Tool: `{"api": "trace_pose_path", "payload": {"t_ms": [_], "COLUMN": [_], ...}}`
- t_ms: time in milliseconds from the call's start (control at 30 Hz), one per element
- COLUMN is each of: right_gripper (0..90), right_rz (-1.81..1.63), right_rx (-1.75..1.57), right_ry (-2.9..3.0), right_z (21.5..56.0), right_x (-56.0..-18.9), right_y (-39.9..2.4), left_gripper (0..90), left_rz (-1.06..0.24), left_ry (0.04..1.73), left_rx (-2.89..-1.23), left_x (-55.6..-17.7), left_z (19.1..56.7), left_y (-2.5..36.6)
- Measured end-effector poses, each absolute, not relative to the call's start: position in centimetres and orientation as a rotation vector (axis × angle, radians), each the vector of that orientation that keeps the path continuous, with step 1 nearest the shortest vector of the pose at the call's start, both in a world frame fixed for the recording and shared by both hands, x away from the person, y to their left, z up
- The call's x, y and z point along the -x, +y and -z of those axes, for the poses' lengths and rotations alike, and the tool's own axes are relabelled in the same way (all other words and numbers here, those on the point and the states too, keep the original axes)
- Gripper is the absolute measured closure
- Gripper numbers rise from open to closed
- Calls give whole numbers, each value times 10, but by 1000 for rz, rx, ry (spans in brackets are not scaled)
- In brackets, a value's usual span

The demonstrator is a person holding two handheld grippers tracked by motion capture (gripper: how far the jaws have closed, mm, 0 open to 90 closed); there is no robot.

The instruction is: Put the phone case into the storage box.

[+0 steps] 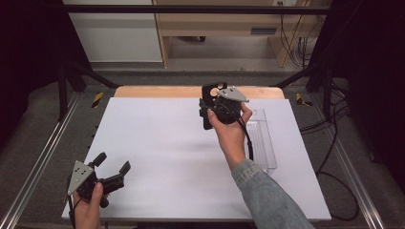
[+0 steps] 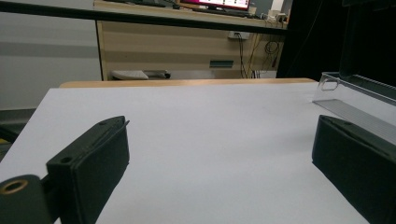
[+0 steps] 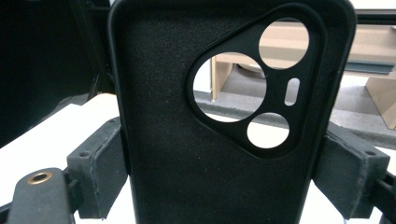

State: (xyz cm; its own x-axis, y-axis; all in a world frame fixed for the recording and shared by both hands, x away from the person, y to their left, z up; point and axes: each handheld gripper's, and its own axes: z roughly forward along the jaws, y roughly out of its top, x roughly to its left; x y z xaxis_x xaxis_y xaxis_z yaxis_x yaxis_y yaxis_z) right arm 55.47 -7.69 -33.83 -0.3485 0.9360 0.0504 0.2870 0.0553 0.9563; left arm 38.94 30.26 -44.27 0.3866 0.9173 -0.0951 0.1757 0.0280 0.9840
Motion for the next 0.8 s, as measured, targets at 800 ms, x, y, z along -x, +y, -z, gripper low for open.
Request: {"api": "trace_pose_path", "payload": {"t_ms": [800], "right_gripper": [142], "right_rz": [-1267], "right_rx": [-1255], "right_ry": [1563], "right_z": [328], "right_x": [-582], "right_y": [-120], "left_gripper": [43], "left_rz": [-776], "left_ry": [1034], "left_rx": [-1457], "left_x": [-391], "left_z": [444], "left_y": [302]}}
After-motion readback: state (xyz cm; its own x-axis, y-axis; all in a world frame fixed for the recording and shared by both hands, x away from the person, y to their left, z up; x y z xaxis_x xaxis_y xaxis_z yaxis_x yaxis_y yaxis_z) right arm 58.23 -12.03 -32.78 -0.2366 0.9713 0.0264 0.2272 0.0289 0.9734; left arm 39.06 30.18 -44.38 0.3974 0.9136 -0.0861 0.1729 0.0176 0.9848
